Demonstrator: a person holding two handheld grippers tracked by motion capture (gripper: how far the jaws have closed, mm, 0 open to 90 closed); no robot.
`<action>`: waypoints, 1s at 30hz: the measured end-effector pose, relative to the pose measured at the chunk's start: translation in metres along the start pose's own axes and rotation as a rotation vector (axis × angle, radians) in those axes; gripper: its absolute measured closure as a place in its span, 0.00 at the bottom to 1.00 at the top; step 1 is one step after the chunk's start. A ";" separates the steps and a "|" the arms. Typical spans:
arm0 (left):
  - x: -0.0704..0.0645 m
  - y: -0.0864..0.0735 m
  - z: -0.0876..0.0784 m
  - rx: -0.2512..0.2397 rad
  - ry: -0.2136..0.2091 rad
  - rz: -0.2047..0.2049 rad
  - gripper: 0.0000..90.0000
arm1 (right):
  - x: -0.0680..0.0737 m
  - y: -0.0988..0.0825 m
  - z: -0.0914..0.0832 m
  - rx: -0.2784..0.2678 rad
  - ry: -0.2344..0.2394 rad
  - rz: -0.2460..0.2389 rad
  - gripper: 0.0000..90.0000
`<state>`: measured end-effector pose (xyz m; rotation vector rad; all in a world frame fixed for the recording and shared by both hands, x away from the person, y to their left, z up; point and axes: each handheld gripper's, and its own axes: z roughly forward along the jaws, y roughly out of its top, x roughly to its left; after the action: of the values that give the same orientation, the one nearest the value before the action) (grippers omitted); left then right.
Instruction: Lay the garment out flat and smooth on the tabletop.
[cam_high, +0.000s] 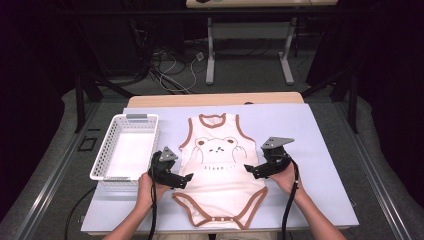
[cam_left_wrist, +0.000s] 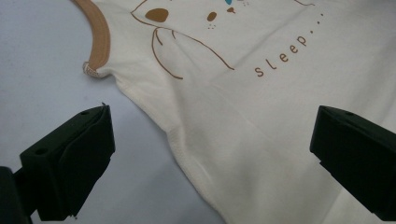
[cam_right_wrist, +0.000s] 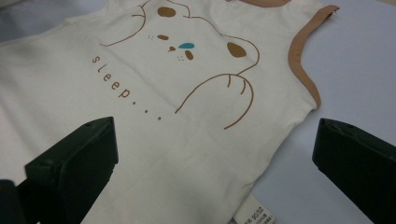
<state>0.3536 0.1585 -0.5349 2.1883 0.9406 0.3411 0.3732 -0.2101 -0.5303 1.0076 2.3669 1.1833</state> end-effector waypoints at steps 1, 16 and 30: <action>0.001 0.001 0.001 0.002 0.000 -0.002 0.00 | -0.001 0.001 0.001 0.004 0.000 0.000 0.00; 0.003 0.016 0.011 -0.012 0.014 0.002 0.00 | -0.014 0.011 0.013 -0.006 0.004 0.016 0.00; 0.012 0.029 0.028 -0.012 0.007 -0.025 0.00 | -0.020 0.019 0.024 -0.008 -0.016 0.032 0.01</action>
<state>0.3908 0.1394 -0.5344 2.1637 0.9669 0.3419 0.4092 -0.2032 -0.5309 1.0524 2.3398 1.1911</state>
